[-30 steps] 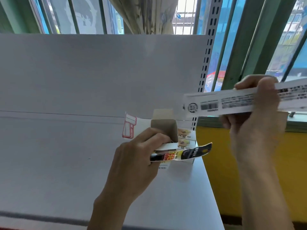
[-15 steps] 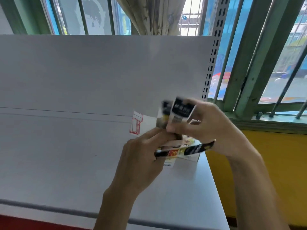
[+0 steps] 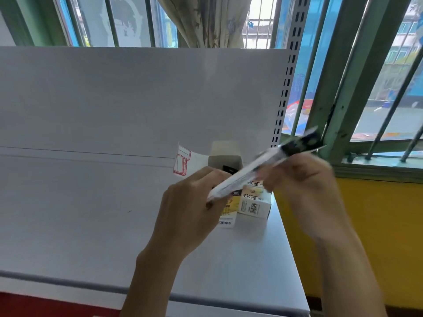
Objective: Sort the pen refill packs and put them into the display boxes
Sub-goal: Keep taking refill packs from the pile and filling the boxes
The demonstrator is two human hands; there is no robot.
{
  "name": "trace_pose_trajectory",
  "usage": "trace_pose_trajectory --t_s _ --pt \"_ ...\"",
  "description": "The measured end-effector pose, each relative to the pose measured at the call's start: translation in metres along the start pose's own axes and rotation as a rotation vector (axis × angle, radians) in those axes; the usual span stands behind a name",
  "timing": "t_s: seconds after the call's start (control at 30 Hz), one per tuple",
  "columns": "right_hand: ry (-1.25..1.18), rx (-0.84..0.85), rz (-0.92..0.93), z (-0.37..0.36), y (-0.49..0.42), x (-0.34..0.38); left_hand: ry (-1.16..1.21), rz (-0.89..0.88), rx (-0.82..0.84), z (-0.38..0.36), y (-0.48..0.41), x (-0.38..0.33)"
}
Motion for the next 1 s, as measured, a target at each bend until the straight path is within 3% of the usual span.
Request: trace_pose_trajectory --t_s 0.1,0.2,0.3,0.43,0.6,0.77,0.87,1.0 --pt "-0.209 -0.317 0.14 0.042 -0.007 0.017 0.019 0.039 0.022 0.003 0.003 0.003" --pt "-0.136 -0.448 0.286 0.055 -0.011 0.032 0.021 0.033 0.019 0.001 0.007 0.0" --pt "0.14 -0.358 0.345 0.032 -0.009 0.039 0.004 0.02 0.028 -0.001 0.007 -0.005" --pt "0.629 -0.002 0.139 -0.007 -0.015 -0.002 0.027 -0.021 0.009 -0.001 0.005 -0.008" --pt "0.405 -0.133 0.078 -0.002 -0.013 -0.019 0.096 0.004 -0.069 0.006 0.002 -0.001" --pt "0.104 0.13 -0.076 -0.016 -0.011 -0.034 0.106 0.025 -0.142 -0.001 -0.002 0.004" --pt "0.004 -0.021 -0.105 -0.015 -0.011 -0.043 0.15 0.103 -0.223 -0.007 -0.001 0.004" --pt "0.125 -0.254 -0.115 -0.017 -0.013 -0.049 0.143 0.263 -0.36 -0.023 0.019 0.004"
Point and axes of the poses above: each hand's wrist, its own y-axis away from the middle knuckle, its own z-axis out of the back of the hand, x = y × z, the point moved 4 cm from there along -y, towards the middle knuckle, and after that the axes turned 10 degrees about -x, right-handed, at the moved point
